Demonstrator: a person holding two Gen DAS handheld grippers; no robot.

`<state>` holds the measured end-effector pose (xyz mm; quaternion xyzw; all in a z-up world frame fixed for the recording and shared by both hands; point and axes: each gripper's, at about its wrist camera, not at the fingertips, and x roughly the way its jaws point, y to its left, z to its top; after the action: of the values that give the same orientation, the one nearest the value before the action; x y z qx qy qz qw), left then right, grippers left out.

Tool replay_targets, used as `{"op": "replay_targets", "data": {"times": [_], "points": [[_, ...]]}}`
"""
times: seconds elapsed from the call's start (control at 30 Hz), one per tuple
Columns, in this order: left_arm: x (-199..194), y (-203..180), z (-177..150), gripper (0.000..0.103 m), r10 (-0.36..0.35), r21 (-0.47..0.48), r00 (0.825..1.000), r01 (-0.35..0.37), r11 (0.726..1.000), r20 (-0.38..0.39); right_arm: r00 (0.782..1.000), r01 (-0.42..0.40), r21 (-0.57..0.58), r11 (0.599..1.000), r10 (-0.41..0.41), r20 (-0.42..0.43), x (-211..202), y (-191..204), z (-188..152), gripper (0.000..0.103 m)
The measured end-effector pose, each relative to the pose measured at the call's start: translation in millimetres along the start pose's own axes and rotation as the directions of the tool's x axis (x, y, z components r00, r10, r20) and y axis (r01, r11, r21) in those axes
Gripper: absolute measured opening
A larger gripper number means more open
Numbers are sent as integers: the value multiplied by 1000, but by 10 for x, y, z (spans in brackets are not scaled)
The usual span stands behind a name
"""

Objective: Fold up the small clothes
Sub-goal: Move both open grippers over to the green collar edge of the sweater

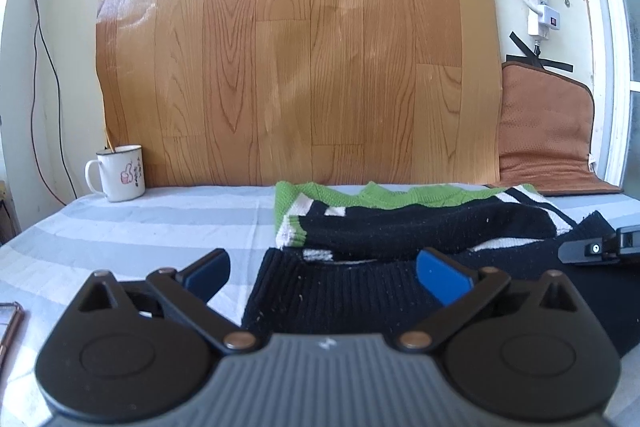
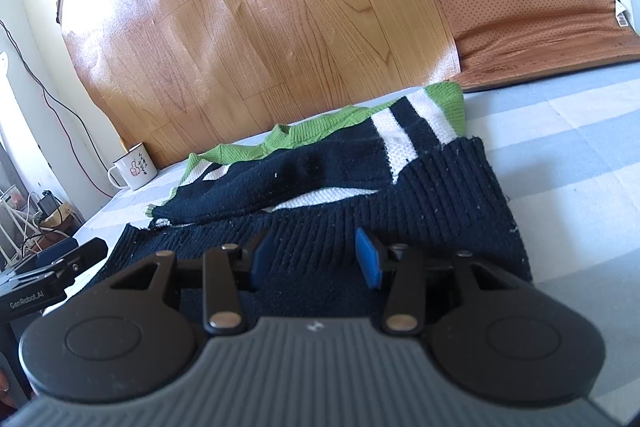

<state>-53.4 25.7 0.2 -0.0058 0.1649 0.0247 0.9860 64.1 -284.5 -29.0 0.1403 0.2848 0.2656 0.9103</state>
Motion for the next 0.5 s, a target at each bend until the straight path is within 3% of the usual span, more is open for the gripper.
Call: {"op": "replay_targets", "data": {"times": [0.13,0.23,0.37,0.5], "points": [[-21,-59,-5,103,32,32,999,-32,999,16,1000,1,0,1000,-1,0,1,-1,0,49],[46,-43,1,103,60,26,998,-59,998,-25,1000,2,-3,1000,-2,0,-3,8,-7,49],[131,57,-10,103,45,-20,995,-47,999,-91,1000,-1,-2,1000,1,2,-8,8,-12,49],[138,20,-24,103,27,17,995,-26,1000,-98,1000,-6,5,1000,6,5,-27,-4,7,49]]}}
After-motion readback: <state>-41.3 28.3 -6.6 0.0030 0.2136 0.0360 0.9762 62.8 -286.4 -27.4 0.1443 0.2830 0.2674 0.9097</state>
